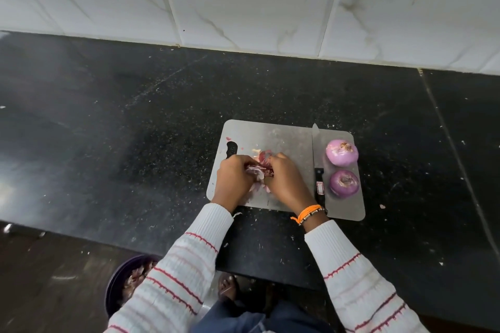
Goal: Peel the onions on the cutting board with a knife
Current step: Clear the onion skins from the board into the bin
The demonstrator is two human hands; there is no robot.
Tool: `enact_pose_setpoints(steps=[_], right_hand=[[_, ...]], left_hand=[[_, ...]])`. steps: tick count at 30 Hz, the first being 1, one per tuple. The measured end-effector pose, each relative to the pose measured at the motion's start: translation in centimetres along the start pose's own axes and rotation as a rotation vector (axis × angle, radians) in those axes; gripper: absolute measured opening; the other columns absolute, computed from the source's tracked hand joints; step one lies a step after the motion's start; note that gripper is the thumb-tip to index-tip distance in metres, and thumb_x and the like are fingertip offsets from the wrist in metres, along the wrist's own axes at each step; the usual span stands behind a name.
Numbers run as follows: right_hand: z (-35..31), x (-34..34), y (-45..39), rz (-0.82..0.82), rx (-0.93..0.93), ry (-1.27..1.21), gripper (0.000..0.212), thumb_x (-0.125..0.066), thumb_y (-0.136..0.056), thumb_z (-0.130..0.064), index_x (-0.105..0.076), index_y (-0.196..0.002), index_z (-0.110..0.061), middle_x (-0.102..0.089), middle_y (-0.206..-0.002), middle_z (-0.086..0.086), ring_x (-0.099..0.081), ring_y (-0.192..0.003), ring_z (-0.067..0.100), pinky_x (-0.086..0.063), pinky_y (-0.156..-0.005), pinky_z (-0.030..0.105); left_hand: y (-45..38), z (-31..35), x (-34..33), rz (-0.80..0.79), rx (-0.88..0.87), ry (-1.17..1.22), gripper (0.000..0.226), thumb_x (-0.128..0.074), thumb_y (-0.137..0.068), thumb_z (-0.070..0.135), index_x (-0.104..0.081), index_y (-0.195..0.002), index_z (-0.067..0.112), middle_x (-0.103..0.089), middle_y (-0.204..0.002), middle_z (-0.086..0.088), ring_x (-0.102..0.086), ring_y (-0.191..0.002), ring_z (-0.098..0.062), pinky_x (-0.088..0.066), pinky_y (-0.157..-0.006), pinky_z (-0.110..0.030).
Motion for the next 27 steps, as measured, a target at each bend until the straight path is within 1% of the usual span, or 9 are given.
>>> enact_pose_setpoints(steps=[4, 6, 8, 12, 14, 19, 22, 24, 27], right_hand=[[-1.2, 0.3, 0.2, -0.059, 0.046, 0.004, 0.038, -0.055, -0.085, 0.001, -0.061, -0.120, -0.013, -0.059, -0.112, 0.014, -0.057, -0.105, 0.028, -0.046, -0.092, 0.032], [-2.5, 0.2, 0.4, -0.090, 0.089, -0.015, 0.040, -0.055, -0.085, 0.001, -0.061, -0.122, -0.015, -0.058, -0.116, 0.013, -0.056, -0.109, 0.026, -0.043, -0.095, 0.030], [-3.7, 0.0, 0.6, -0.115, 0.125, -0.018, 0.042, -0.054, -0.085, 0.003, -0.060, -0.123, -0.015, -0.057, -0.116, 0.013, -0.056, -0.108, 0.025, -0.041, -0.090, 0.024], [-8.1, -2.1, 1.7, -0.221, 0.238, -0.020, 0.045, -0.056, -0.085, 0.001, -0.058, -0.126, -0.019, -0.056, -0.115, 0.009, -0.057, -0.106, 0.022, -0.042, -0.089, 0.023], [-10.4, -3.6, 2.4, -0.271, 0.295, -0.022, 0.044, -0.055, -0.085, 0.001, -0.059, -0.124, -0.019, -0.054, -0.113, 0.008, -0.056, -0.104, 0.021, -0.038, -0.083, 0.018], [-17.4, -9.4, 4.7, -0.435, 0.437, -0.019, 0.034, -0.056, -0.083, 0.000, -0.063, -0.113, -0.013, -0.053, -0.104, 0.009, -0.057, -0.098, 0.025, -0.041, -0.079, 0.025], [-21.4, -13.7, 6.5, -0.502, 0.510, 0.016, 0.028, -0.054, -0.080, 0.002, -0.064, -0.105, -0.008, -0.050, -0.098, 0.011, -0.055, -0.094, 0.029, -0.038, -0.072, 0.027], [-23.8, -16.9, 7.8, -0.553, 0.531, 0.044, 0.026, -0.054, -0.079, 0.003, -0.063, -0.102, -0.005, -0.051, -0.099, 0.014, -0.055, -0.095, 0.033, -0.040, -0.075, 0.032], [-26.5, -22.1, 9.2, -0.629, 0.541, 0.072, 0.025, -0.054, -0.077, 0.004, -0.064, -0.099, -0.003, -0.050, -0.093, 0.014, -0.055, -0.095, 0.033, -0.036, -0.072, 0.029]], left_hand=[[1.0, -0.5, 1.3, 0.039, 0.090, 0.016, 0.030, -0.066, -0.076, 0.001, -0.072, -0.101, 0.017, -0.071, -0.099, -0.005, -0.063, -0.089, -0.018, -0.045, -0.076, -0.020], [2.0, -1.0, 2.4, 0.078, 0.122, 0.041, 0.034, -0.066, -0.075, 0.000, -0.071, -0.104, 0.018, -0.070, -0.101, -0.005, -0.062, -0.088, -0.016, -0.044, -0.078, -0.019], [2.9, -1.6, 3.5, 0.123, 0.141, 0.057, 0.034, -0.065, -0.076, 0.001, -0.071, -0.104, 0.019, -0.070, -0.102, -0.004, -0.063, -0.092, -0.017, -0.044, -0.080, -0.020], [6.0, -4.3, 6.9, 0.234, 0.213, 0.089, 0.034, -0.066, -0.077, 0.003, -0.070, -0.105, 0.021, -0.069, -0.098, 0.002, -0.056, -0.082, -0.007, -0.042, -0.075, -0.017], [7.7, -6.1, 8.7, 0.281, 0.240, 0.092, 0.032, -0.068, -0.077, 0.005, -0.071, -0.103, 0.022, -0.067, -0.094, 0.005, -0.057, -0.082, -0.006, -0.042, -0.075, -0.018], [12.9, -12.7, 13.6, 0.424, 0.357, 0.130, 0.027, -0.070, -0.076, 0.009, -0.072, -0.098, 0.024, -0.070, -0.092, 0.006, -0.063, -0.087, -0.008, -0.041, -0.074, -0.017], [16.1, -17.2, 16.1, 0.478, 0.450, 0.170, 0.029, -0.072, -0.073, 0.007, -0.073, -0.097, 0.023, -0.071, -0.089, 0.005, -0.063, -0.084, -0.008, -0.040, -0.072, -0.016], [18.0, -20.6, 17.6, 0.499, 0.511, 0.157, 0.030, -0.073, -0.072, 0.008, -0.072, -0.098, 0.023, -0.071, -0.091, 0.004, -0.061, -0.083, -0.006, -0.038, -0.071, -0.015], [20.0, -25.8, 19.2, 0.509, 0.574, 0.158, 0.030, -0.071, -0.073, 0.009, -0.072, -0.100, 0.023, -0.072, -0.096, 0.002, -0.064, -0.090, -0.013, -0.042, -0.075, -0.020]])
Point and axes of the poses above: each hand's wrist, its own y-axis away from the middle knuckle, its own x-axis out of the back of the hand, z = x × y, the point moved 5 cm from there along -y, towards the middle knuckle
